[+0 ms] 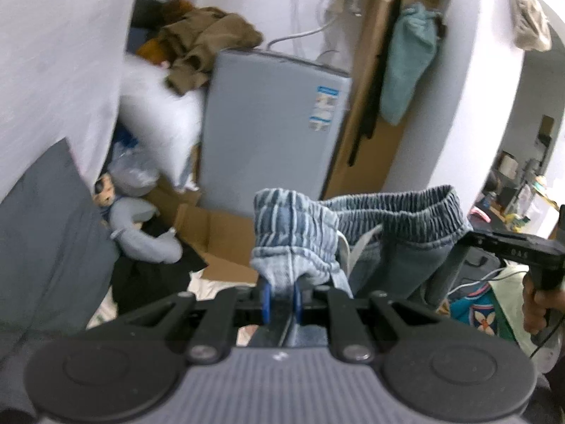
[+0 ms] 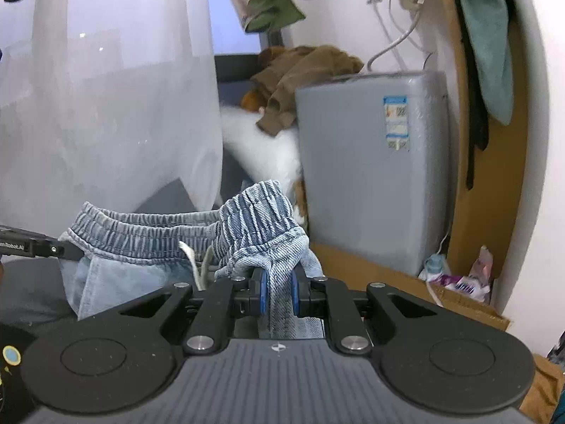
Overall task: Fold clothes
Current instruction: 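Lift the jeans by the cuffs with both grippers and carry toward the grey pillow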
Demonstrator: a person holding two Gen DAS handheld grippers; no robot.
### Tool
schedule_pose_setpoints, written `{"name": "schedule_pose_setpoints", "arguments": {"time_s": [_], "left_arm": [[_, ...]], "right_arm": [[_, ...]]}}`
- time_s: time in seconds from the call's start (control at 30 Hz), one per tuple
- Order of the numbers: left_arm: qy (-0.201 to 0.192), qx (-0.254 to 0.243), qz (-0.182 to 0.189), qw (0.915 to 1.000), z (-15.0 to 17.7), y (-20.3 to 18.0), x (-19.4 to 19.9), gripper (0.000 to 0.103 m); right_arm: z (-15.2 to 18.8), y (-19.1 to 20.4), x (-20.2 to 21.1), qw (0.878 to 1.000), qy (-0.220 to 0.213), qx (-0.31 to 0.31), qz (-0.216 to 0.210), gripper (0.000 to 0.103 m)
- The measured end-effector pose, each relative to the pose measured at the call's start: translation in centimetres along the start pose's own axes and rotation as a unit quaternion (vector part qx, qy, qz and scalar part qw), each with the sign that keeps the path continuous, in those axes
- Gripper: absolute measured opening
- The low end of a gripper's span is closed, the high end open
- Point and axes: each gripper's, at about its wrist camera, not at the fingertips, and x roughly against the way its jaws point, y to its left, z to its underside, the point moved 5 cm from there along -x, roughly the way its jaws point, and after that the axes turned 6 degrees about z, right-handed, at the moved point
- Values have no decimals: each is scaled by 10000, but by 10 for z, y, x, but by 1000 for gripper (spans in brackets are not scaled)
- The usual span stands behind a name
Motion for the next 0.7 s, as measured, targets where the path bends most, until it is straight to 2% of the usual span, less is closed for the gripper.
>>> {"name": "schedule_pose_setpoints", "arguments": {"time_s": [0.4, 0.7], "left_arm": [[80, 824, -234, 9963, 56, 97, 12, 13], [131, 1411, -528, 9885, 116, 164, 17, 13]], "right_arm": [[42, 53, -68, 9968, 680, 328, -268, 13], [61, 103, -141, 9884, 1196, 759, -548, 13]]}}
